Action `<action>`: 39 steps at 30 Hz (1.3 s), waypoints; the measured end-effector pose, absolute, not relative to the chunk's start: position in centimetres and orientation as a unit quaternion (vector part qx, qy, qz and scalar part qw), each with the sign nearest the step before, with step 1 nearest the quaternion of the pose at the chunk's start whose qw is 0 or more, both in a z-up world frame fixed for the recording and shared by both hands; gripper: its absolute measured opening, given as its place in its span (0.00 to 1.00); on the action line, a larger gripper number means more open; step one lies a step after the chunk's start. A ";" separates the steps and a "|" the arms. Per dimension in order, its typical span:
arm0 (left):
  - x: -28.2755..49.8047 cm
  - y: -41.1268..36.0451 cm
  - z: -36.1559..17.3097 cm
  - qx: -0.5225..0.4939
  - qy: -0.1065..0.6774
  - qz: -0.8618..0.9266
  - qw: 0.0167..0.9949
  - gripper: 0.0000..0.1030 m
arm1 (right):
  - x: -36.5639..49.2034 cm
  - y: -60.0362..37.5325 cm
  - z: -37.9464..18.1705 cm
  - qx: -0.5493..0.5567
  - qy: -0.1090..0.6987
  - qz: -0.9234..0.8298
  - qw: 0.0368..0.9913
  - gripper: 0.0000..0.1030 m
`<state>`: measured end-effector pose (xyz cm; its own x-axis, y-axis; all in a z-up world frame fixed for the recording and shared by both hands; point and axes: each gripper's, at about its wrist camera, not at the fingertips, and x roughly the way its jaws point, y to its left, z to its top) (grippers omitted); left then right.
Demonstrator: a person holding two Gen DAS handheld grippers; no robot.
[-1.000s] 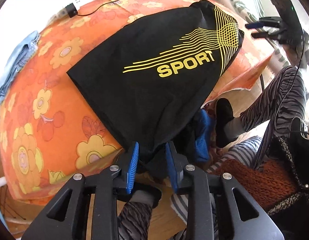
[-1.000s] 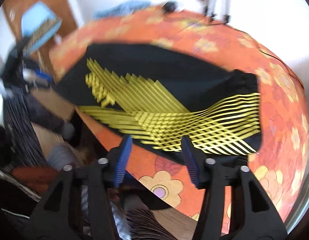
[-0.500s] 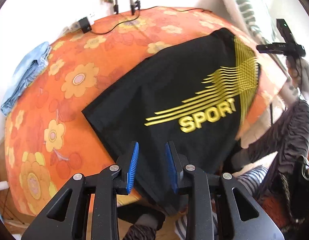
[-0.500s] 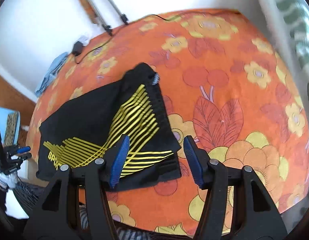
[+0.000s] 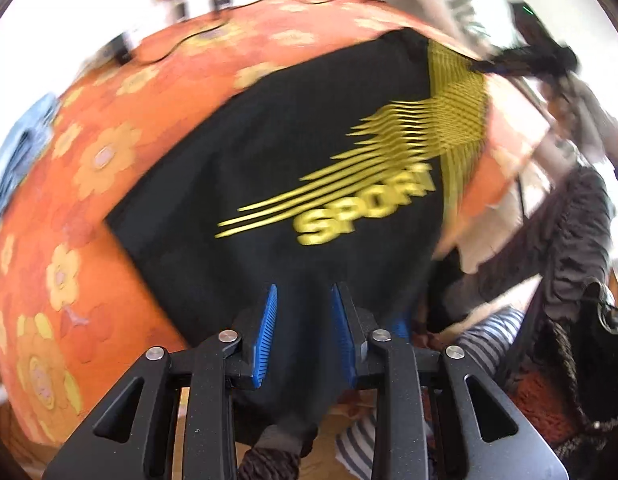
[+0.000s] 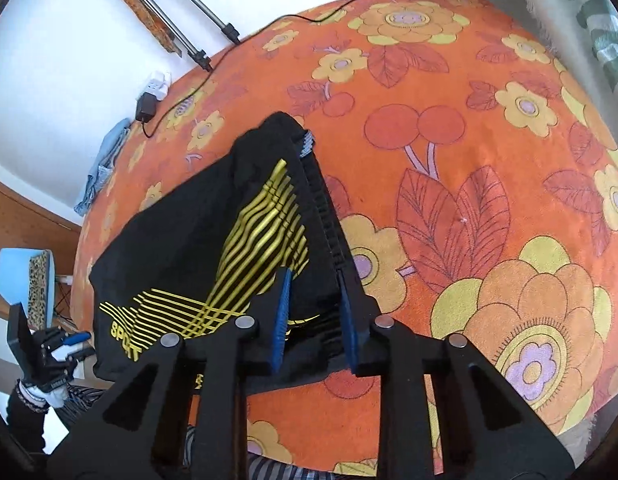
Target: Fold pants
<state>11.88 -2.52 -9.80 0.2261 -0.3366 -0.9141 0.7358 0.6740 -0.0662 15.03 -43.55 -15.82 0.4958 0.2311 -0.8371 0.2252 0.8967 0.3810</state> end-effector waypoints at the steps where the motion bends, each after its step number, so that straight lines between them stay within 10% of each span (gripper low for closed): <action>1: 11.4 -3.0 -9.6 0.200 0.506 -0.364 0.756 0.39 | 14.9 -43.5 -15.4 0.231 0.499 0.003 0.835 0.21; 13: 10.5 -4.9 -10.5 0.221 0.495 -0.389 0.745 0.43 | 12.5 -43.2 -14.2 0.174 0.524 -0.042 0.833 0.20; 23: 17.2 3.1 -8.8 0.156 0.466 -0.278 0.826 0.43 | 14.4 -38.0 -10.9 -0.013 0.493 -0.077 0.867 0.43; 39: 22.6 6.2 -11.5 0.129 0.464 -0.272 0.833 0.34 | 30.1 -20.2 -11.2 -0.101 0.516 0.200 0.827 0.43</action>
